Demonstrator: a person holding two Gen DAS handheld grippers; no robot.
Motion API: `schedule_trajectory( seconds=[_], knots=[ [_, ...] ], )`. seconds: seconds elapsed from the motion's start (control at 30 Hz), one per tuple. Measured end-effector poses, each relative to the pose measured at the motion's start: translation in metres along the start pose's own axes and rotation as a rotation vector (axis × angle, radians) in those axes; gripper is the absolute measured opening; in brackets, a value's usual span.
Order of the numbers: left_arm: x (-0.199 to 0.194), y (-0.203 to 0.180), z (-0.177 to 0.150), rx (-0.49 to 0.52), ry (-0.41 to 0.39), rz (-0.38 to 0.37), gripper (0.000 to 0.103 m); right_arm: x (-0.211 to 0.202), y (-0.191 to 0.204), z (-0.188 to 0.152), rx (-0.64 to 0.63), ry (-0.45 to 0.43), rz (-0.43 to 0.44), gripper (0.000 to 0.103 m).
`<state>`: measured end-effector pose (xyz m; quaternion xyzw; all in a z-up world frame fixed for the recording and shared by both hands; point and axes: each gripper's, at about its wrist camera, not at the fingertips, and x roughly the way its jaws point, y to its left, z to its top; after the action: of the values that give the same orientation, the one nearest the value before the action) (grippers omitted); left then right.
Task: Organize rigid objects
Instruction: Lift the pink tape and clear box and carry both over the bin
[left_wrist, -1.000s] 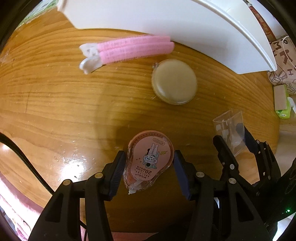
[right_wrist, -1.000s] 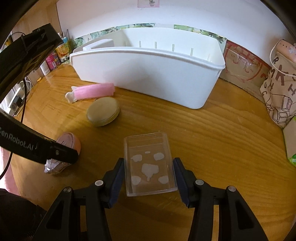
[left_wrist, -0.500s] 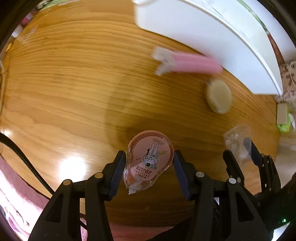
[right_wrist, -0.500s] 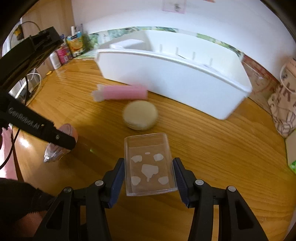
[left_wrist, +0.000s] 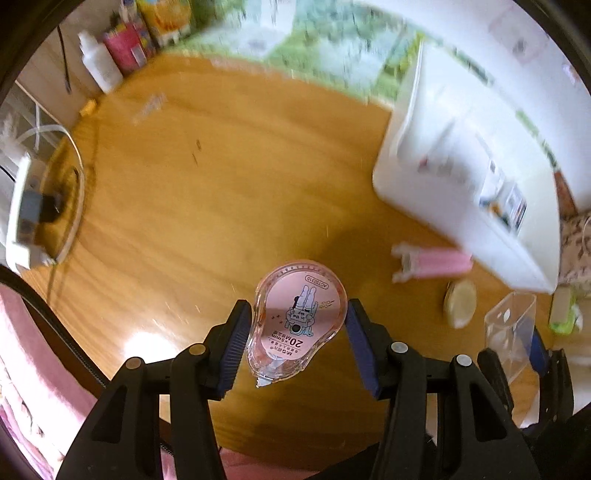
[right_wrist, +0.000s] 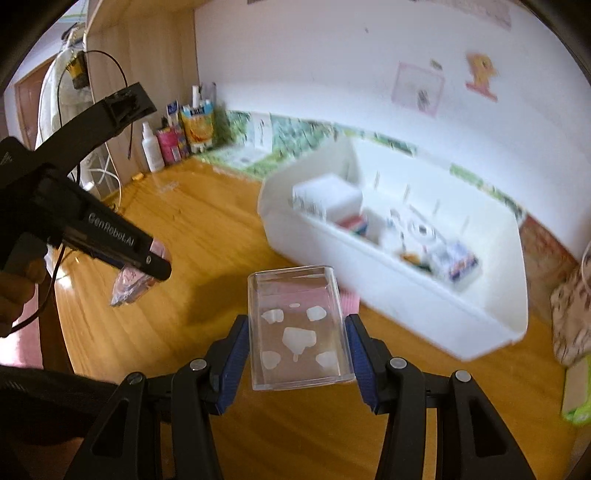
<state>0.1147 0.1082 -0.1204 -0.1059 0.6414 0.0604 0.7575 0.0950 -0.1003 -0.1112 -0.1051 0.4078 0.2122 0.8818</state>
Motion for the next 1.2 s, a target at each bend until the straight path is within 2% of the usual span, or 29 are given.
schedule_trajectory(
  seconds=[0.07,0.23,0.43,0.87,1.07,1.2],
  knots=[
    [-0.015,0.003,0.007,0.006,-0.058,0.000,0.056,-0.002,-0.001,0.009,-0.007,-0.027,-0.004,0.052],
    [-0.036,-0.020,0.042,0.032,-0.153,-0.024,0.056,-0.007,-0.008,0.028,-0.003,-0.097,-0.037,0.052],
    [-0.042,-0.044,0.079,0.090,-0.261,-0.071,0.056,-0.010,-0.022,0.041,0.022,-0.158,-0.080,0.052],
    [-0.058,-0.091,0.088,0.245,-0.443,-0.207,0.056,-0.007,-0.058,0.039,0.092,-0.222,-0.195,0.052],
    [-0.050,-0.110,0.088,0.314,-0.506,-0.270,0.056,-0.003,-0.077,0.037,0.144,-0.263,-0.204,0.052],
    [-0.047,-0.124,0.090,0.361,-0.552,-0.314,0.056,0.007,-0.089,0.033,0.172,-0.252,-0.208,0.052]
  ],
)
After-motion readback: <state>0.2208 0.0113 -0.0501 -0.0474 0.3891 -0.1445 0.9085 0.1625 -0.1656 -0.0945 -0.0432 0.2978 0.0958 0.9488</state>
